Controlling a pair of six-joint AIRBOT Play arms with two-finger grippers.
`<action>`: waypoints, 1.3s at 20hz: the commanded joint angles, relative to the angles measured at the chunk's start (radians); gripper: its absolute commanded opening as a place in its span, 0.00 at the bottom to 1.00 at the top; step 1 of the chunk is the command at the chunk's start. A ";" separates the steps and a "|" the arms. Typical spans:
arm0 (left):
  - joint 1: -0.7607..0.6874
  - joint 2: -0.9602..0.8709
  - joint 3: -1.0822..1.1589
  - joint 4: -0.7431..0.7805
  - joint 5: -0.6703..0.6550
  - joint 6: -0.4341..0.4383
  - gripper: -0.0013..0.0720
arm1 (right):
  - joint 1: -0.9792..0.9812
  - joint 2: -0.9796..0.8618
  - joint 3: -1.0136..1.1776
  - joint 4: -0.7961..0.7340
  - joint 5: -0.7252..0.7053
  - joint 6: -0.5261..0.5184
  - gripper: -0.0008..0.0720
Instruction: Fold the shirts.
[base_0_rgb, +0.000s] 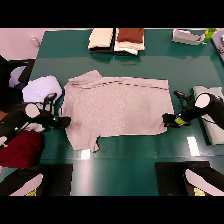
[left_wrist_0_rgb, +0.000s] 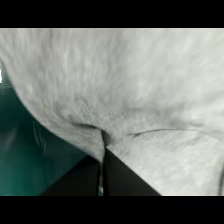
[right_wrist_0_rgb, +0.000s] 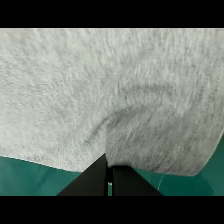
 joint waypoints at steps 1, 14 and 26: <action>0.001 0.079 0.175 0.062 -0.067 0.013 0.04 | 0.000 0.093 0.084 -0.008 0.009 -0.002 0.03; 0.001 0.318 1.327 0.213 -0.117 0.013 0.04 | 0.000 0.259 1.221 -0.213 0.193 -0.006 0.03; 0.001 0.028 1.108 0.207 -0.367 0.014 0.04 | 0.000 0.074 1.140 -0.311 0.369 -0.006 0.03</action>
